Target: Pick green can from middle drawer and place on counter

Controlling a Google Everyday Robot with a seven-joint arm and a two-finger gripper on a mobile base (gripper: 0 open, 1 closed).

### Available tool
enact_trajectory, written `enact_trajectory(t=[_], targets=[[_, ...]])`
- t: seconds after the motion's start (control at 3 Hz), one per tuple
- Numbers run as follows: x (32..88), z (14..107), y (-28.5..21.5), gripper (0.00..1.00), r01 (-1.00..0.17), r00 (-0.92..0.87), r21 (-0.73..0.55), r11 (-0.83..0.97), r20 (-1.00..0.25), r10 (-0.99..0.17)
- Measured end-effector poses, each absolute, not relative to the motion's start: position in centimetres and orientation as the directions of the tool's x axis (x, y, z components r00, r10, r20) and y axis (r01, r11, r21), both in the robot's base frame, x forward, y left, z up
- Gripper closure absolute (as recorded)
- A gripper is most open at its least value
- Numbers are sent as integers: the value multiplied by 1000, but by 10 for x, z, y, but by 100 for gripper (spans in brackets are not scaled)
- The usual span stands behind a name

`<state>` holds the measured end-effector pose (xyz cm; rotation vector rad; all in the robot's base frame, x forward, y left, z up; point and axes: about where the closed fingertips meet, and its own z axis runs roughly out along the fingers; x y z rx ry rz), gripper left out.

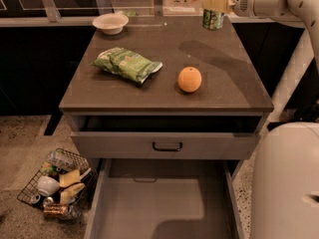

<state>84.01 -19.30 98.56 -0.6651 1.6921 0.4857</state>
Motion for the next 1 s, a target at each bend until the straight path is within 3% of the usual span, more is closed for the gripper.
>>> enact_trajectory(t=[1.0], targets=[[885,932,-202,100,-651,-141,-6,759,-982,-128]])
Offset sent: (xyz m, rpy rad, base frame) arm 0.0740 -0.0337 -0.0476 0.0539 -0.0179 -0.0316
